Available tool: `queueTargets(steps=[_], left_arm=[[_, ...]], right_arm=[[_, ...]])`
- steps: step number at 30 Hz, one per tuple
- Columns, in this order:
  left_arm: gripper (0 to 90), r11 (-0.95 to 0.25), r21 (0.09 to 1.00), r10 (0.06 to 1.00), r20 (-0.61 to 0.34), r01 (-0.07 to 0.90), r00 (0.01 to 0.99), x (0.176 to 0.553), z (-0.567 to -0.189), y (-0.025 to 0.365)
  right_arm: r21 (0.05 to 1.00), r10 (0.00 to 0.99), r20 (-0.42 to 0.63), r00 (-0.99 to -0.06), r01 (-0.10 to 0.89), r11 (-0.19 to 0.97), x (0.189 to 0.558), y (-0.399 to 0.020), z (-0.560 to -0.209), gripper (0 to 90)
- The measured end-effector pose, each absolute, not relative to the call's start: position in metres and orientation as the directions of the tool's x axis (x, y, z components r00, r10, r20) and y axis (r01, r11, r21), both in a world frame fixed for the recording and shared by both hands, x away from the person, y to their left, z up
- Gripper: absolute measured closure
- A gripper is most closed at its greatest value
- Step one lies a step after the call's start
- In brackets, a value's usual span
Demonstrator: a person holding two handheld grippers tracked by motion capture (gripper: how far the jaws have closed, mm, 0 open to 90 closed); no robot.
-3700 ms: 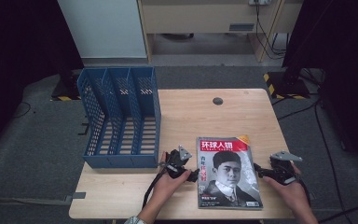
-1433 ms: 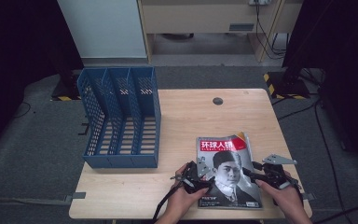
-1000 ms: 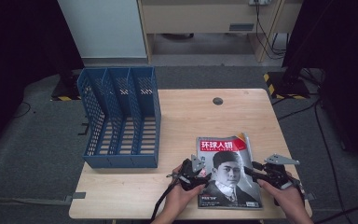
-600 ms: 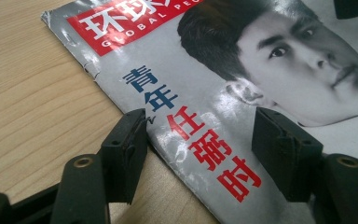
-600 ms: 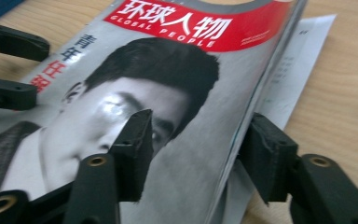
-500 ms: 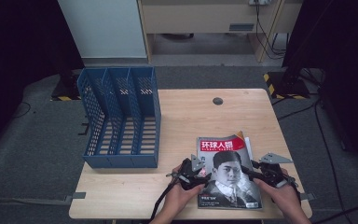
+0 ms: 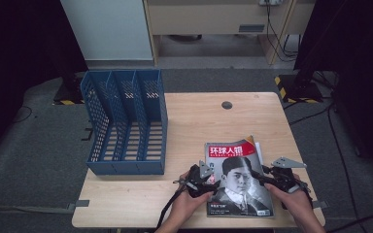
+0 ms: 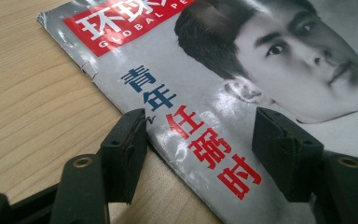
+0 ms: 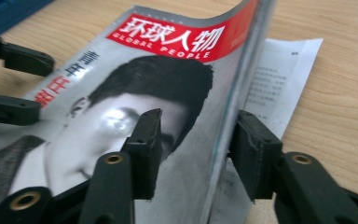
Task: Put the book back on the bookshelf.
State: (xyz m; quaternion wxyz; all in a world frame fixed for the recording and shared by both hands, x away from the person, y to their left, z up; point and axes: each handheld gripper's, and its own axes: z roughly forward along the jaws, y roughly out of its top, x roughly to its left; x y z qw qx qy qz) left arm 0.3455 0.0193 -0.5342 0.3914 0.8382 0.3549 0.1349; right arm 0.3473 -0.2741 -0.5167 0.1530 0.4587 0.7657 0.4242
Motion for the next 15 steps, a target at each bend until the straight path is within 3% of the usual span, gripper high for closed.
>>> queueTargets(steps=[2, 3, 4, 5, 6, 7, 9, 12, 15], left_arm=[[34.5, -0.442, 0.752, 0.7, -0.051, 0.488, 0.713, 0.346, -0.534, 0.018], [34.1, -0.443, 0.752, 0.699, -0.051, 0.488, 0.714, 0.346, -0.534, 0.018], [34.1, -0.444, 0.752, 0.698, -0.05, 0.487, 0.714, 0.346, -0.534, 0.018], [34.1, -0.444, 0.752, 0.699, -0.05, 0.487, 0.714, 0.346, -0.534, 0.018], [34.1, -0.444, 0.752, 0.698, -0.051, 0.487, 0.714, 0.346, -0.534, 0.018], [34.1, -0.444, 0.752, 0.698, -0.05, 0.487, 0.714, 0.346, -0.534, 0.018], [34.1, -0.444, 0.752, 0.698, -0.051, 0.487, 0.714, 0.346, -0.534, 0.018], [34.0, -0.444, 0.752, 0.698, -0.051, 0.487, 0.715, 0.346, -0.534, 0.018], [33.8, -0.444, 0.752, 0.696, -0.052, 0.487, 0.716, 0.347, -0.534, 0.018]], right_arm=[[0.795, 0.825, 0.154, -0.543, 0.564, 0.223, 0.343, -0.273, -0.514, 55.5], [0.794, 0.815, 0.175, -0.552, 0.568, 0.214, 0.342, -0.273, -0.513, 50.0], [0.794, 0.815, 0.175, -0.552, 0.568, 0.214, 0.342, -0.273, -0.513, 50.0], [0.791, 0.803, 0.206, -0.559, 0.578, 0.199, 0.345, -0.271, -0.515, 41.9], [0.791, 0.803, 0.206, -0.559, 0.578, 0.199, 0.345, -0.271, -0.515, 41.9], [0.779, 0.8, 0.203, -0.565, 0.588, 0.217, 0.348, -0.266, -0.518, 34.9], [0.75, 0.805, 0.188, -0.562, 0.612, 0.252, 0.35, -0.262, -0.523, 32.4], [0.756, 0.806, 0.179, -0.564, 0.603, 0.254, 0.35, -0.262, -0.525, 35.3], [0.761, 0.821, 0.147, -0.552, 0.593, 0.262, 0.348, -0.266, -0.522, 48.8]])
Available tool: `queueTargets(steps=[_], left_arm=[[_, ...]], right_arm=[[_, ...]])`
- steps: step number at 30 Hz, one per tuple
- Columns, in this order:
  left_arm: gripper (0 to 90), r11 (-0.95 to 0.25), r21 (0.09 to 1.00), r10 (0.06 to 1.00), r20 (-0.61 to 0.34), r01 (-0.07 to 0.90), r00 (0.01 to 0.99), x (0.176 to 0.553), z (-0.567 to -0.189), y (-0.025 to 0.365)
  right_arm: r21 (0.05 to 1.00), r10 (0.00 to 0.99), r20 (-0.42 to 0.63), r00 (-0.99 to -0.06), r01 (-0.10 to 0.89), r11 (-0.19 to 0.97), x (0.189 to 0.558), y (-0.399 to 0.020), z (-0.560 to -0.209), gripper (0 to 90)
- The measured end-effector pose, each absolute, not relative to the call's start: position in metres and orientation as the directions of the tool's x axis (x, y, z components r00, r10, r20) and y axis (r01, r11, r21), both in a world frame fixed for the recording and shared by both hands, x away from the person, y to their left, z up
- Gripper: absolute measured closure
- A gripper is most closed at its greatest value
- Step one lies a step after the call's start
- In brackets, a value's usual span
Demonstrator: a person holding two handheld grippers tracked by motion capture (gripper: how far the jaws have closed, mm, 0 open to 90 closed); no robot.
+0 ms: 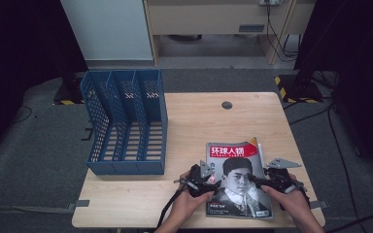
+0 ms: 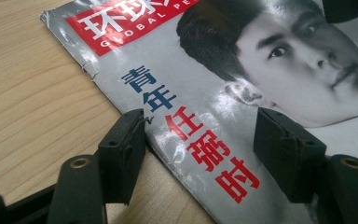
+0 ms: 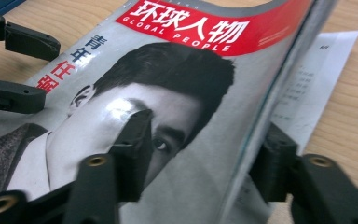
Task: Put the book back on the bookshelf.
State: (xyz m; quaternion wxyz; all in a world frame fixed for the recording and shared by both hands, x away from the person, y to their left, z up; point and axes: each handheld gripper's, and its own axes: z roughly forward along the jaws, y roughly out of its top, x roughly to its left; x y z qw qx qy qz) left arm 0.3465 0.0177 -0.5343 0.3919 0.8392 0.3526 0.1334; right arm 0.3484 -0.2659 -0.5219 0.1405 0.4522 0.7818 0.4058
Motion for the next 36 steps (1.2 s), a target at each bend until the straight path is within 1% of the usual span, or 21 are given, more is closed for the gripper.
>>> queueTargets(steps=[1, 2, 3, 5, 6, 9, 11, 12, 13, 14, 15, 16, 17, 18, 20, 21, 22, 24, 27, 31, 36], left_arm=[[33.8, -0.444, 0.752, 0.696, -0.052, 0.487, 0.716, 0.347, -0.534, 0.017], [33.4, -0.445, 0.752, 0.695, -0.052, 0.486, 0.717, 0.347, -0.534, 0.017], [33.4, -0.445, 0.752, 0.696, -0.052, 0.486, 0.717, 0.347, -0.534, 0.017], [33.2, -0.445, 0.752, 0.696, -0.052, 0.487, 0.716, 0.347, -0.534, 0.017], [33.1, -0.444, 0.752, 0.695, -0.054, 0.487, 0.717, 0.347, -0.534, 0.017], [32.8, -0.444, 0.752, 0.694, -0.054, 0.487, 0.718, 0.347, -0.534, 0.016], [32.5, -0.445, 0.752, 0.694, -0.054, 0.487, 0.718, 0.347, -0.534, 0.016], [32.3, -0.446, 0.752, 0.693, -0.053, 0.486, 0.719, 0.347, -0.534, 0.015], [32.2, -0.446, 0.752, 0.693, -0.053, 0.486, 0.719, 0.347, -0.534, 0.015], [32.2, -0.447, 0.751, 0.692, -0.053, 0.485, 0.72, 0.347, -0.534, 0.015], [32.2, -0.45, 0.751, 0.687, -0.055, 0.484, 0.724, 0.347, -0.534, 0.015], [32.1, -0.456, 0.751, 0.682, -0.05, 0.478, 0.729, 0.346, -0.534, 0.012], [32.0, -0.456, 0.751, 0.682, -0.05, 0.478, 0.729, 0.346, -0.534, 0.012], [31.8, -0.455, 0.751, 0.684, -0.049, 0.479, 0.728, 0.346, -0.534, 0.012], [30.2, -0.454, 0.751, 0.684, -0.052, 0.48, 0.728, 0.346, -0.534, 0.011], [30.2, -0.456, 0.75, 0.682, -0.052, 0.479, 0.73, 0.346, -0.534, 0.011], [29.4, -0.455, 0.75, 0.683, -0.051, 0.479, 0.729, 0.346, -0.534, 0.01], [27.3, -0.455, 0.749, 0.681, -0.055, 0.481, 0.73, 0.346, -0.535, 0.009], [19.9, -0.469, 0.741, 0.667, -0.061, 0.482, 0.743, 0.346, -0.535, 0.008], [11.9, -0.445, 0.751, 0.66, -0.094, 0.488, 0.745, 0.347, -0.535, 0.011], [9.0, -0.413, 0.764, 0.666, -0.119, 0.496, 0.737, 0.349, -0.534, 0.018]], right_arm=[[0.761, 0.821, 0.147, -0.552, 0.593, 0.262, 0.348, -0.266, -0.522, 48.8], [0.769, 0.824, 0.147, -0.547, 0.587, 0.253, 0.347, -0.267, -0.52, 53.1], [0.769, 0.824, 0.147, -0.547, 0.587, 0.253, 0.347, -0.267, -0.52, 53.1], [0.768, 0.821, 0.155, -0.55, 0.59, 0.25, 0.348, -0.267, -0.521, 51.1], [0.764, 0.817, 0.155, -0.556, 0.592, 0.257, 0.35, -0.266, -0.524, 44.7], [0.766, 0.823, 0.137, -0.552, 0.586, 0.265, 0.35, -0.263, -0.523, 46.1], [0.774, 0.834, 0.092, -0.544, 0.566, 0.284, 0.35, -0.261, -0.523, 57.3], [0.787, 0.84, 0.069, -0.538, 0.547, 0.286, 0.35, -0.261, -0.52, 69.5], [0.787, 0.84, 0.069, -0.538, 0.547, 0.286, 0.35, -0.261, -0.52, 69.5], [0.805, 0.833, 0.064, -0.55, 0.521, 0.282, 0.348, -0.261, -0.516, 76.2], [0.805, 0.833, 0.064, -0.55, 0.521, 0.282, 0.348, -0.261, -0.516, 76.2], [0.813, 0.809, 0.089, -0.581, 0.512, 0.278, 0.347, -0.258, -0.516, 75.3], [0.807, 0.807, 0.079, -0.585, 0.512, 0.293, 0.347, -0.254, -0.517, 71.4], [0.807, 0.807, 0.079, -0.585, 0.512, 0.293, 0.347, -0.254, -0.517, 71.4], [0.786, 0.82, 0.059, -0.57, 0.533, 0.314, 0.35, -0.247, -0.522, 58.3], [0.786, 0.82, 0.059, -0.57, 0.533, 0.314, 0.35, -0.247, -0.522, 58.3], [0.78, 0.823, 0.048, -0.566, 0.536, 0.323, 0.35, -0.245, -0.523, 60.8], [0.78, 0.829, 0.02, -0.559, 0.527, 0.337, 0.35, -0.246, -0.524, 72.0], [0.788, 0.832, 0.014, -0.555, 0.518, 0.333, 0.349, -0.249, -0.521, 83.8], [0.809, 0.813, 0.015, -0.582, 0.485, 0.332, 0.346, -0.251, -0.516, 88.4], [0.848, 0.79, 0.01, -0.613, 0.424, 0.318, 0.34, -0.25, -0.505, 89.1]])
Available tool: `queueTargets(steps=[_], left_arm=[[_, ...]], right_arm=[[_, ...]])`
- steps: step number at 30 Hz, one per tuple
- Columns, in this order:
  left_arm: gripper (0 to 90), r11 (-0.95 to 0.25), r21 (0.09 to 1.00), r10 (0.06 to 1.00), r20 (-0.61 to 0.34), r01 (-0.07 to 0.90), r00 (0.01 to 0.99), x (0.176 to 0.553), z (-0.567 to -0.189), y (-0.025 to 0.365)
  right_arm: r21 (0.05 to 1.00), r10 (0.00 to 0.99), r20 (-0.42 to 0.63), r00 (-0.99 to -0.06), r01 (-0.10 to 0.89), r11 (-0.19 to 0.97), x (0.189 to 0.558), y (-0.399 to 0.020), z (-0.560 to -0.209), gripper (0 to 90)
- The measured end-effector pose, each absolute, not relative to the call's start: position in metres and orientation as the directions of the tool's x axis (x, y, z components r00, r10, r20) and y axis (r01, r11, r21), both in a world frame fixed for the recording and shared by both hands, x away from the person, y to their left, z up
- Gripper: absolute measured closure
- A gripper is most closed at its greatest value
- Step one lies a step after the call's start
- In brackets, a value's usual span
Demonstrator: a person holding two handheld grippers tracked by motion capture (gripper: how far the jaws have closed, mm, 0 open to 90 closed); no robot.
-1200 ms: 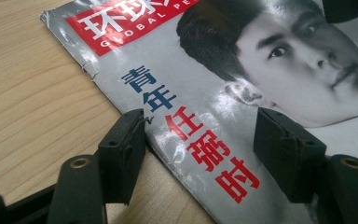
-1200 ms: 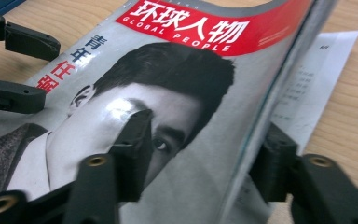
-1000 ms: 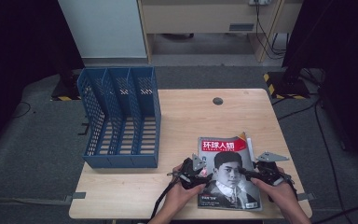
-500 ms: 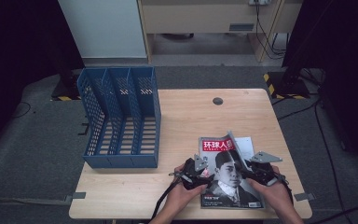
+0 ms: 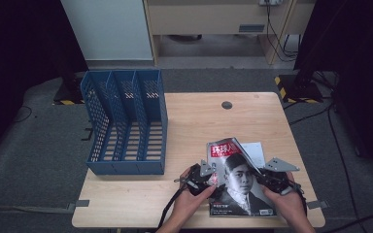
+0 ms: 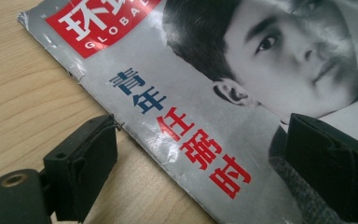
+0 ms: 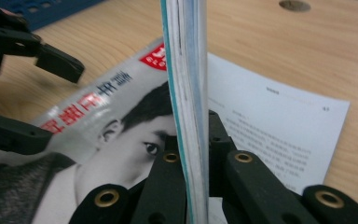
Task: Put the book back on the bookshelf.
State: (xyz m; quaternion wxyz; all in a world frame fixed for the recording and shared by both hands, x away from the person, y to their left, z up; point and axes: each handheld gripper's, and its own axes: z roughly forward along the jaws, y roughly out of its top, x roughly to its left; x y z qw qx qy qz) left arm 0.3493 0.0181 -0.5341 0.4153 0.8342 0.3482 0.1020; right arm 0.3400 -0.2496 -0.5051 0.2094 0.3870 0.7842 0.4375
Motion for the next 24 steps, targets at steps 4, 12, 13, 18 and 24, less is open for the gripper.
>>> queueTargets(steps=[4, 12, 13, 18, 24], left_arm=[[8.1, -0.404, 0.77, 0.668, -0.12, 0.494, 0.734, 0.351, -0.534, 0.02], [10.3, -0.393, 0.756, 0.609, -0.212, 0.523, 0.764, 0.356, -0.535, 0.018], [10.3, -0.402, 0.75, 0.6, -0.217, 0.525, 0.77, 0.356, -0.536, 0.017], [13.7, -0.422, 0.75, 0.601, -0.188, 0.509, 0.777, 0.354, -0.535, 0.012], [18.7, -0.438, 0.75, 0.619, -0.148, 0.496, 0.771, 0.352, -0.535, 0.01]], right_arm=[[0.882, 0.763, 0.017, -0.646, 0.369, 0.293, 0.333, -0.25, -0.494, 89.1], [0.933, 0.719, 0.152, -0.678, 0.339, 0.122, 0.329, -0.266, -0.483, 89.1], [0.933, 0.719, 0.152, -0.678, 0.339, 0.122, 0.329, -0.266, -0.483, 89.1], [0.905, 0.728, 0.161, -0.667, 0.394, 0.16, 0.338, -0.262, -0.498, 85.4], [0.829, 0.817, 0.074, -0.571, 0.491, 0.269, 0.347, -0.258, -0.511, 47.4]])
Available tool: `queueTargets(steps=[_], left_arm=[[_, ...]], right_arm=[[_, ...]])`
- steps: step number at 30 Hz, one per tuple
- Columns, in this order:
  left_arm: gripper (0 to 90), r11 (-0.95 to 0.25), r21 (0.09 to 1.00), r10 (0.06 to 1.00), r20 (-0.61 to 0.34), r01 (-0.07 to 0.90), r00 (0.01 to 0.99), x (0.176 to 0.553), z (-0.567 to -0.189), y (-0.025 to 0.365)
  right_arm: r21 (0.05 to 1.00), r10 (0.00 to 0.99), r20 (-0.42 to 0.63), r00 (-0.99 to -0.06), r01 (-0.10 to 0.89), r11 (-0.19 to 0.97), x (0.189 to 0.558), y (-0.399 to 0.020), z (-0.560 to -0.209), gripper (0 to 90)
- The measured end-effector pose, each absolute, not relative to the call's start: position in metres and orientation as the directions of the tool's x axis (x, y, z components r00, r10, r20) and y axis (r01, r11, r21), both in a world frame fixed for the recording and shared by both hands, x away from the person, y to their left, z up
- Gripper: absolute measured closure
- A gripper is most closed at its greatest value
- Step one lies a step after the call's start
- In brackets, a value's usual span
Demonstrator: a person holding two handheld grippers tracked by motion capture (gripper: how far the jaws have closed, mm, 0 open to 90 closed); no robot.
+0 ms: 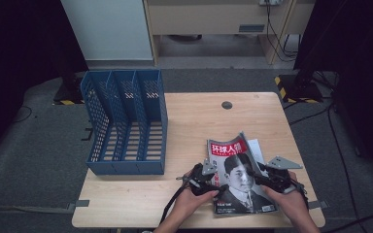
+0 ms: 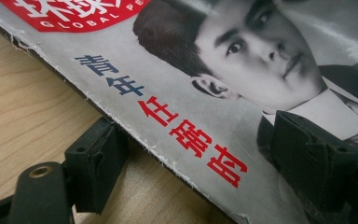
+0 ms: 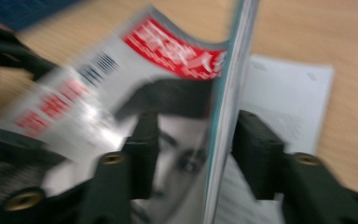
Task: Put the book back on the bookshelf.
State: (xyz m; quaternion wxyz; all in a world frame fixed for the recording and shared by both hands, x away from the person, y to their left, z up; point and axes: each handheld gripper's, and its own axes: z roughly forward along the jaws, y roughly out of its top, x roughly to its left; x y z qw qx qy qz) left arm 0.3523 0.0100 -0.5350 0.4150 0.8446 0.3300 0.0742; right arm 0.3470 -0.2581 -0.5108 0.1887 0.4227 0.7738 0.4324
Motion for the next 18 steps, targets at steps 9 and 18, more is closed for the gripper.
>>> queueTargets(steps=[9, 18], left_arm=[[26.1, -0.435, 0.754, 0.63, -0.136, 0.493, 0.764, 0.352, -0.535, 0.012], [43.4, -0.41, 0.762, 0.638, -0.153, 0.502, 0.754, 0.355, -0.534, 0.019]], right_arm=[[0.718, 0.901, 0.079, -0.427, 0.651, 0.245, 0.359, -0.279, -0.528, 13.6], [0.713, 0.881, 0.054, -0.47, 0.636, 0.296, 0.356, -0.271, -0.529, 35.1]])
